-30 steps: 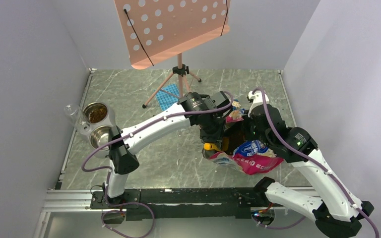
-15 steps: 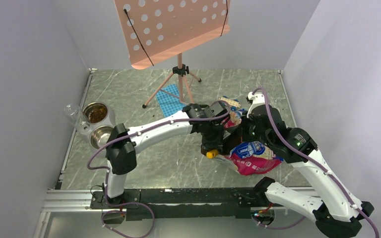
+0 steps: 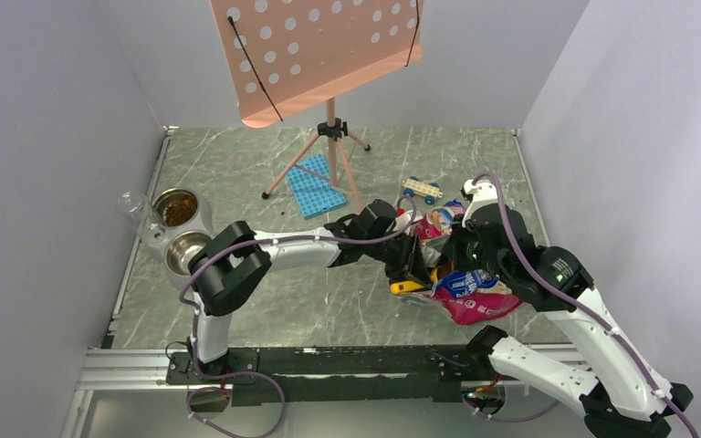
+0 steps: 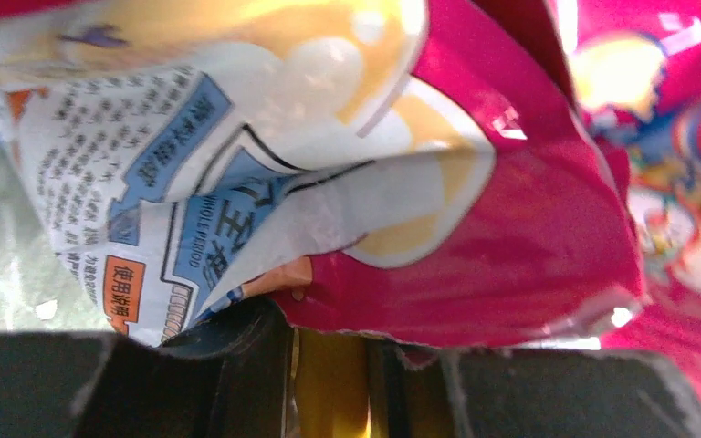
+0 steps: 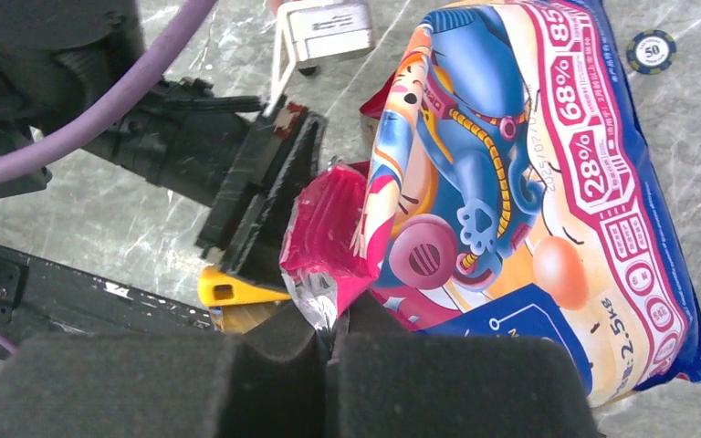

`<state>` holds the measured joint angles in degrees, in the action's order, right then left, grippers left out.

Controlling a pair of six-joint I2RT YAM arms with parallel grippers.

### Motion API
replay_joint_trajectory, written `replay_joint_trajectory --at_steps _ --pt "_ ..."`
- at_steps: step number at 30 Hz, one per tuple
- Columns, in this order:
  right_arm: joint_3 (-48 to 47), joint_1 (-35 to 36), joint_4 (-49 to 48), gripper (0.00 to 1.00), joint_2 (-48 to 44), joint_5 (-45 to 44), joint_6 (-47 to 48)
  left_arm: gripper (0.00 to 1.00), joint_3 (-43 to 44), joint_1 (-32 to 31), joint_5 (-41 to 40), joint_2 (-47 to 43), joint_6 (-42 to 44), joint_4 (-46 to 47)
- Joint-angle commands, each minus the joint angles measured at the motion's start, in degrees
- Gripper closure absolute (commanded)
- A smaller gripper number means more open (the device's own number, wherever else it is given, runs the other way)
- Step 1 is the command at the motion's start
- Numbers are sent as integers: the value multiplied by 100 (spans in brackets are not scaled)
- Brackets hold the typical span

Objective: Serve the pet food

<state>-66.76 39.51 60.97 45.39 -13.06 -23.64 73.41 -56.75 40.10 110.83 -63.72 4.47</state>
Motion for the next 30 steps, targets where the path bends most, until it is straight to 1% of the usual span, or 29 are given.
replay_joint_trajectory --at_steps 1,4,5,6,9,13,16,20,22,26,27,28,30 --pt "-456 51 -1335 100 -531 236 -167 100 -687 -10 926 -542 85 2426" --pt "-420 53 -1298 100 -643 18 -191 100 -1420 63 950 -1076 -402 3511" --pt "-403 53 -1292 100 -669 -35 -198 100 -1624 89 915 -1227 -463 3626" --pt "-399 49 -1283 100 -678 -79 -190 100 -1720 116 899 -1355 -423 3513" --pt "-402 54 -1242 100 -657 -160 -172 100 -1804 134 789 -1717 -64 2766" --pt "-424 49 -1223 100 -630 -337 -130 100 -1886 234 612 -2056 86 2060" --pt "-450 49 -1190 100 -597 -503 -121 100 -1989 370 524 -2258 -33 1773" --pt "-467 49 -1172 100 -560 -599 -144 100 -2093 545 401 -2432 -516 1293" --pt "-463 48 -1179 100 -527 -594 -141 100 -2036 606 220 -2463 -781 637" --pt "-428 48 -1261 100 -430 -520 -135 100 -1533 571 95 -2261 -1227 -847" --pt "-433 48 -1283 100 -395 -491 -133 100 -1331 543 67 -2180 -1296 -1221" --pt "-446 51 -1308 100 -358 -461 -126 100 -1013 515 -34 -2120 -1281 -1786" --pt "-467 53 -1360 100 -309 -418 -88 100 -233 484 -497 -2030 -949 -3073"
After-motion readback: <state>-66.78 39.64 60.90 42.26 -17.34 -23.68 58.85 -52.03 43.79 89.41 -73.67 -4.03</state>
